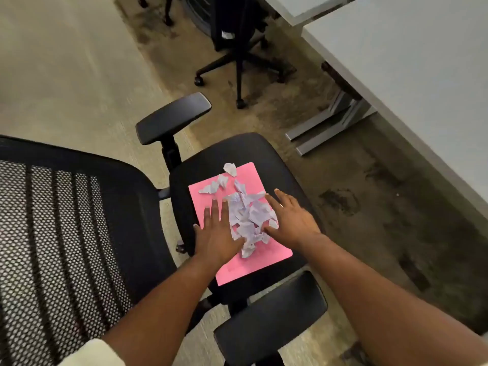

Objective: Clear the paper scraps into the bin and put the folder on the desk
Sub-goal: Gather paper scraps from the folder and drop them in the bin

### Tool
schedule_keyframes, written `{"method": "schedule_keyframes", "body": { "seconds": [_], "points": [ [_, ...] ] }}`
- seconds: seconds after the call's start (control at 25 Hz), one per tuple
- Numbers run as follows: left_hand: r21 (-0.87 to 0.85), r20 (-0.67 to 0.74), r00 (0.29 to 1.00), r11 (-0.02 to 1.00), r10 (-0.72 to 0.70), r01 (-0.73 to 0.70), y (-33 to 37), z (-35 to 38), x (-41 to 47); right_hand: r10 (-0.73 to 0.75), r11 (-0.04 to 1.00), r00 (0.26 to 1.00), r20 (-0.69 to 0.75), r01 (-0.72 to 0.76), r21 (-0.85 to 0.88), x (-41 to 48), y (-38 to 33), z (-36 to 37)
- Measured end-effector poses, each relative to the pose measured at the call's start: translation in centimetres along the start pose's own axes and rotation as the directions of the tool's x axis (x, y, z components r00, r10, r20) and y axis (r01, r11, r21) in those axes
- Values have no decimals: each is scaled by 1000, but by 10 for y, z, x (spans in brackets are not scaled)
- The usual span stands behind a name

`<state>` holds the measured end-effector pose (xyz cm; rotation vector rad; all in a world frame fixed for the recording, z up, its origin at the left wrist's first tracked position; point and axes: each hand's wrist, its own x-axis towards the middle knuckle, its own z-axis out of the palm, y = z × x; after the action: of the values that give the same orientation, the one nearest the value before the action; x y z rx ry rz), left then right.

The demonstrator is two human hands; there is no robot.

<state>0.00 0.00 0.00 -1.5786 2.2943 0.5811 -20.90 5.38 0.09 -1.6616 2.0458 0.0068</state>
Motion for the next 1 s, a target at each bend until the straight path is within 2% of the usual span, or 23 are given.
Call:
{"method": "schedule_keyframes", "body": {
  "seconds": [0.12, 0.28, 0.4, 0.56, 1.0],
  "points": [
    [-145, 129, 977, 971, -173, 191, 5, 34, 6, 63, 998, 991, 118, -60, -28, 22, 4, 29],
    [-189, 172, 957, 946, -233, 264, 12, 71, 8, 41, 999, 982, 183, -36, -32, 43, 10, 55],
    [-176, 152, 961, 951, -230, 255, 15, 84, 15, -32, 999, 982, 187, 39, -31, 55, 8, 64],
    [-106, 42, 980, 975, -193, 196, 16, 92, 21, -72, 992, 976, 203, 91, -83, 60, -2, 79],
    [-229, -61, 982, 960, -177, 159, 18, 92, 38, -118, 963, 979, 167, 154, -220, 68, -5, 78]
  ]
}}
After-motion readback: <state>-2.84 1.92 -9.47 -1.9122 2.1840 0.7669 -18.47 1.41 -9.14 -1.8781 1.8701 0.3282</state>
